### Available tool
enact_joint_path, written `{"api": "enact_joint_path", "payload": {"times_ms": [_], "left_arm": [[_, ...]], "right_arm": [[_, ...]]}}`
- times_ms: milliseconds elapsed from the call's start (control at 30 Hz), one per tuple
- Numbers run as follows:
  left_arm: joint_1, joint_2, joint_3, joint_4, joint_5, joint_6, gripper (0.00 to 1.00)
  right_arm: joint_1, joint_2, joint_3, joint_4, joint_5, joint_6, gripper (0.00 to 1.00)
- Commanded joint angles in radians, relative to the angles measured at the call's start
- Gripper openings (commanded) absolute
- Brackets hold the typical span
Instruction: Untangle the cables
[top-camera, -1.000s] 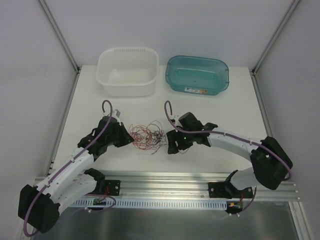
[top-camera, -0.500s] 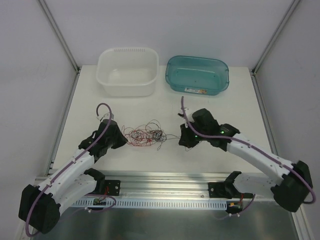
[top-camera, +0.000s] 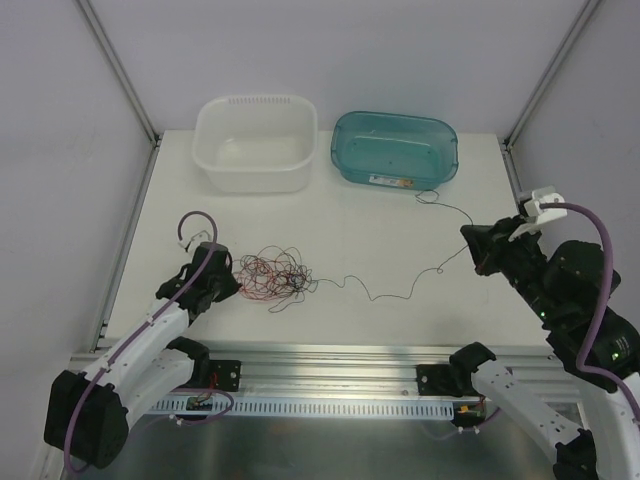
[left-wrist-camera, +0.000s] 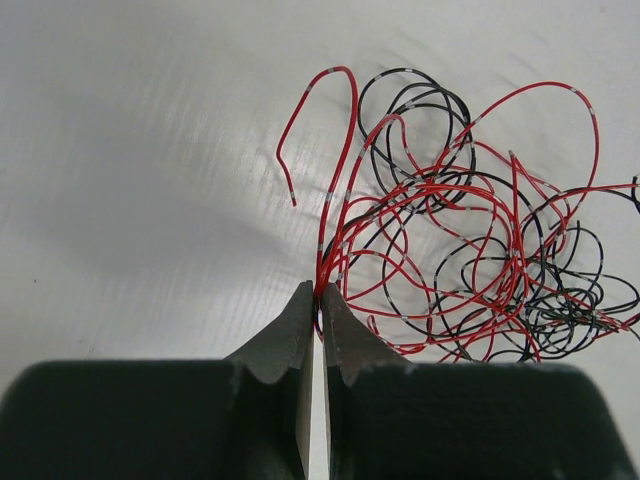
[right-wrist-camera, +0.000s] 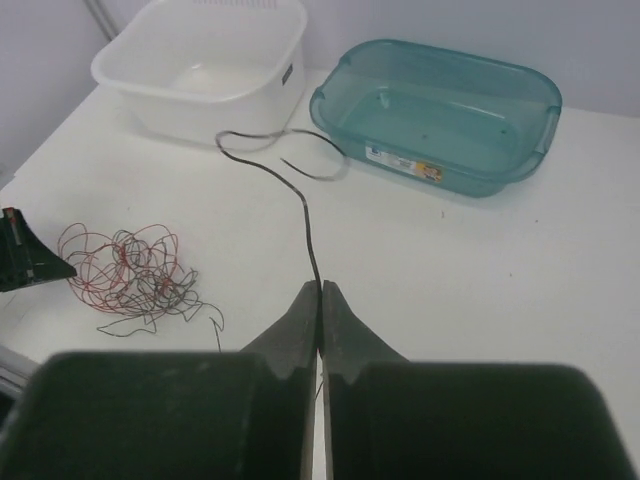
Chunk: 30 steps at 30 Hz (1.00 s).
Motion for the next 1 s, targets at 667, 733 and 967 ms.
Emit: {"api": "enact_joint_path", "payload": {"times_ms": [667, 733, 967], "left_arm": [[0.012, -0.059, 0.149, -0.128, 0.011, 0.122, 0.00], [0.012, -0.047, 0.162, -0.131, 0.028, 0.140, 0.00], [0.012, -0.033, 0.183, -0.142, 0.080, 0.173, 0.00]], "right_arm": [[-0.130, 0.300, -0.322, 0.011, -0.079, 0.050, 0.68], [-0.100, 0.312, -0.305, 0.041, -0.181, 0.013, 0.74], [0.101, 0.527, -0.194, 0.074, -0.360, -0.145, 0.79]]}}
